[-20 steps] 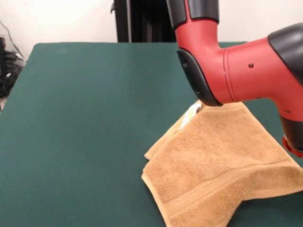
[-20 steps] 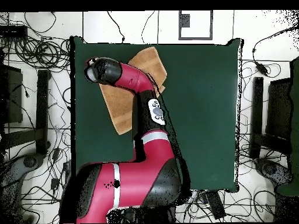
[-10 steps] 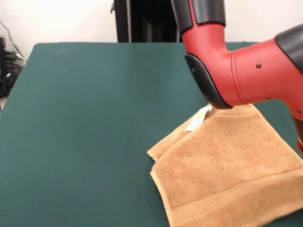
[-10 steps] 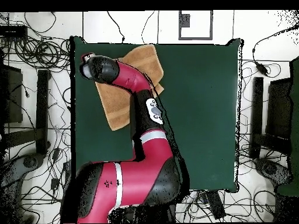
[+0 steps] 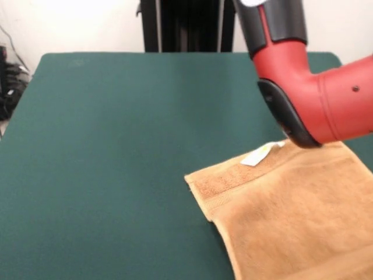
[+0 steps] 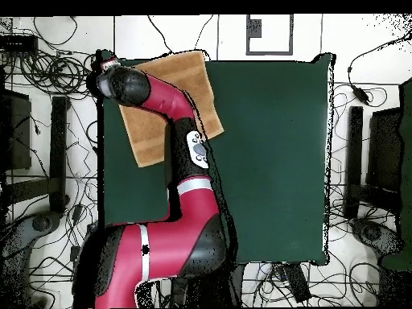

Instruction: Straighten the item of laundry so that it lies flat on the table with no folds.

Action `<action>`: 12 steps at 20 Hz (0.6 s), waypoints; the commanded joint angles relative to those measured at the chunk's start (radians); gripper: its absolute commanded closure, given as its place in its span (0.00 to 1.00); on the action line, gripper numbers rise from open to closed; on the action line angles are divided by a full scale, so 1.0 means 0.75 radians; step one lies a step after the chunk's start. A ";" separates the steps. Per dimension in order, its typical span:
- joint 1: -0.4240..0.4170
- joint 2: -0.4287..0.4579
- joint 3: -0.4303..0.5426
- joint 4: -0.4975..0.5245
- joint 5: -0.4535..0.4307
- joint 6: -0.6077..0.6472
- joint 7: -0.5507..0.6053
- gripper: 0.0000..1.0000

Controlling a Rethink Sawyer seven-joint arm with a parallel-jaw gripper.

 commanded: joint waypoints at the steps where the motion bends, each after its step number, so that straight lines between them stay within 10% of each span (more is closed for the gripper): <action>1: 0.099 0.132 -0.050 -0.345 0.120 0.190 0.507 1.00; 12: 0.113 0.168 -0.134 -0.429 0.160 0.246 0.493 1.00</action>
